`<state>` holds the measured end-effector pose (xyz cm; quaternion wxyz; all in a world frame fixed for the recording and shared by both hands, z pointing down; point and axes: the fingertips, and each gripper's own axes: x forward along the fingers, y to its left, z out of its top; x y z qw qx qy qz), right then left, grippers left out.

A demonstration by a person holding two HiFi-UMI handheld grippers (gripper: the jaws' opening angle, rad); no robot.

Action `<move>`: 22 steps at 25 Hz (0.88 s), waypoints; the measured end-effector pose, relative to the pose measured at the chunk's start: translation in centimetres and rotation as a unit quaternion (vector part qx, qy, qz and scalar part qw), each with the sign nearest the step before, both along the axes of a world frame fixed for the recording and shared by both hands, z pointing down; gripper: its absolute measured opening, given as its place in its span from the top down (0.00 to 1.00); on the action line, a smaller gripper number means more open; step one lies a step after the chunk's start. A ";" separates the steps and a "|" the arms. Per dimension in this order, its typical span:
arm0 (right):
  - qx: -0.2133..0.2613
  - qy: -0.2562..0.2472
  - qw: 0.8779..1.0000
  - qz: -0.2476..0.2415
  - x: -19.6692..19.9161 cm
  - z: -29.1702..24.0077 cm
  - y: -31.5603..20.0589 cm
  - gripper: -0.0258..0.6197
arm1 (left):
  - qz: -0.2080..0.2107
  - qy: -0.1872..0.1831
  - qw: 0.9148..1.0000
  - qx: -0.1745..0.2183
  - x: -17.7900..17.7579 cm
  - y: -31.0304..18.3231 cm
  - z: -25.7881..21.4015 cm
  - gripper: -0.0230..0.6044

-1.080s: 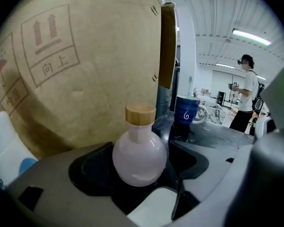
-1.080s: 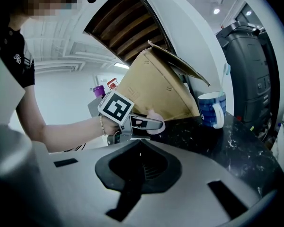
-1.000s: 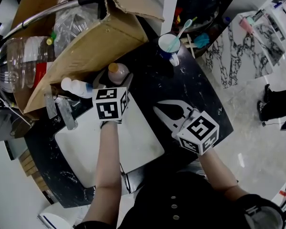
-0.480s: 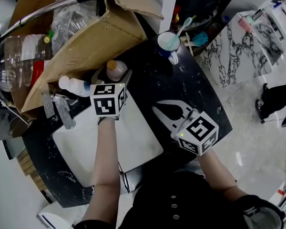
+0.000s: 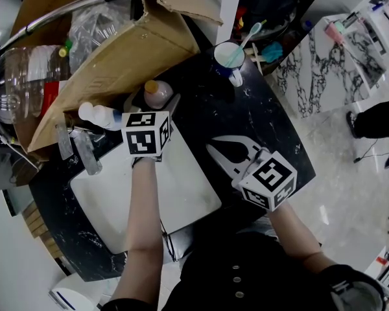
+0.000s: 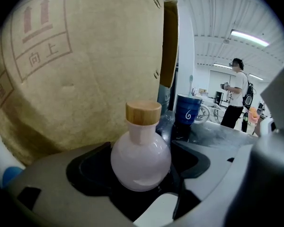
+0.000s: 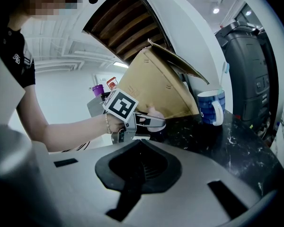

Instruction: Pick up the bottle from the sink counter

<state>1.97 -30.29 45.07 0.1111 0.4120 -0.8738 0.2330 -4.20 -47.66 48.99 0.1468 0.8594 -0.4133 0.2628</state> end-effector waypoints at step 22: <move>-0.005 0.004 1.000 0.001 0.2 0.5 0.2 0.96 | 0.005 -0.054 0.999 -0.004 0.3 -0.5 1.7 0.34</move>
